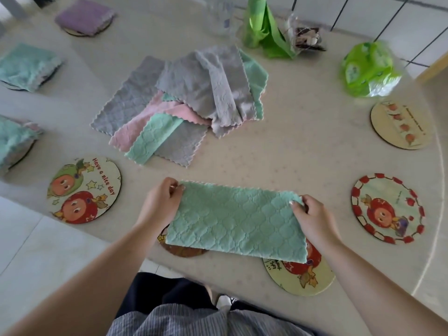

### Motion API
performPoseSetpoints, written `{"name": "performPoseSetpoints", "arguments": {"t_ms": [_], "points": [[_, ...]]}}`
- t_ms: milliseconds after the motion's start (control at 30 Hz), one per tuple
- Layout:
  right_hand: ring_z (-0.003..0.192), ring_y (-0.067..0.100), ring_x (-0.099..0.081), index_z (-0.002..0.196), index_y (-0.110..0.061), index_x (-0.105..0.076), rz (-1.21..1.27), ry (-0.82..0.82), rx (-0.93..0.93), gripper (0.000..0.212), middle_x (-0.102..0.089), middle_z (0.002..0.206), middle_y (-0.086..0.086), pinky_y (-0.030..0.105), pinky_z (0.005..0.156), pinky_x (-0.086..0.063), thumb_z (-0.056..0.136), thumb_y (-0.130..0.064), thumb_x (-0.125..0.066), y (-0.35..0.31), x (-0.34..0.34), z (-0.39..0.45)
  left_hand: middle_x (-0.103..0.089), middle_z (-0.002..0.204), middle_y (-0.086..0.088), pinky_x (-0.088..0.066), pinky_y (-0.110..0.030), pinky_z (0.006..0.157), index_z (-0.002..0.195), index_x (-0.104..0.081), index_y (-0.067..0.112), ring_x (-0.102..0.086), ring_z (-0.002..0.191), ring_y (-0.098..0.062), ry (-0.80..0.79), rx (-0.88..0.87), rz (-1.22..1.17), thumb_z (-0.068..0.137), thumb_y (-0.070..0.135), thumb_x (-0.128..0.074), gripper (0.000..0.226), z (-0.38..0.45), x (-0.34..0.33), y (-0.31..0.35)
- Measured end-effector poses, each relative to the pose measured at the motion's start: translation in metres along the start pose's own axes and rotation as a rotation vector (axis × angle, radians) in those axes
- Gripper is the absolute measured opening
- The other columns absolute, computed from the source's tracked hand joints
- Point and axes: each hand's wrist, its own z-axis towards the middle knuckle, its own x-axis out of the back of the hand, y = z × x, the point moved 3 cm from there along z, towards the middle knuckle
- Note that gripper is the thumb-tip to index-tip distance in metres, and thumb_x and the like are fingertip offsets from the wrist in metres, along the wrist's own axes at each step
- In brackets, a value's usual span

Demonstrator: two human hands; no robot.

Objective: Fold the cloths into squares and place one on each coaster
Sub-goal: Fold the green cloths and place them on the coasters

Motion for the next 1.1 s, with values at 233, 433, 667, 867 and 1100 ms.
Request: {"name": "performPoseSetpoints", "arguments": {"t_ms": [233,433,667,867,1100], "points": [[0.07,0.025,-0.061,0.127,-0.022,-0.042,0.126,-0.011,0.038,0.04,-0.059,0.099,-0.004,0.036,0.058,-0.052,0.09,-0.029,-0.056,-0.005,0.005,-0.012,-0.062,0.09,-0.001,-0.046,-0.033,0.05,0.117,-0.038,0.026,-0.055,0.061,-0.016,-0.135,-0.01,-0.356,0.093,0.028,-0.05,0.027,-0.022,0.003,-0.007],[0.084,0.007,-0.053,0.134,-0.022,-0.035,0.088,0.035,0.148,0.056,-0.051,0.115,-0.001,0.016,0.07,-0.046,0.085,-0.022,-0.062,0.003,0.001,-0.027,-0.046,0.134,0.0,-0.039,-0.025,0.09,0.12,-0.058,0.022,-0.048,0.109,-0.013,-0.07,-0.169,-0.038,0.09,0.014,-0.054,0.031,-0.034,-0.001,-0.006],[0.142,0.012,0.006,0.145,-0.029,-0.022,-0.407,-0.036,0.535,0.057,-0.006,0.155,-0.007,0.045,0.113,0.008,0.092,-0.03,-0.044,-0.049,-0.046,-0.07,-0.04,0.145,0.002,-0.028,-0.051,0.109,0.132,-0.048,0.022,-0.032,0.136,-0.019,0.013,-0.617,0.46,0.088,0.028,-0.048,0.044,-0.082,-0.045,0.03],[0.141,0.015,0.017,0.147,-0.03,-0.007,-0.587,-0.106,0.507,0.057,0.01,0.156,-0.001,0.048,0.11,0.014,0.094,-0.047,-0.021,-0.012,-0.07,-0.071,-0.034,0.148,0.002,-0.015,-0.045,0.113,0.14,-0.035,0.024,-0.023,0.14,-0.017,-0.075,-0.682,0.627,0.095,0.043,-0.024,0.05,-0.093,-0.069,-0.001],[0.142,0.008,0.002,0.141,-0.032,-0.031,-0.538,-0.096,0.501,0.056,-0.011,0.156,-0.006,0.048,0.111,0.011,0.09,-0.054,-0.03,0.013,-0.036,-0.072,-0.042,0.144,-0.001,-0.024,-0.046,0.111,0.131,-0.046,0.026,-0.031,0.135,-0.02,-0.06,-0.717,0.524,0.091,0.044,-0.038,0.045,-0.09,-0.045,-0.016]]}}
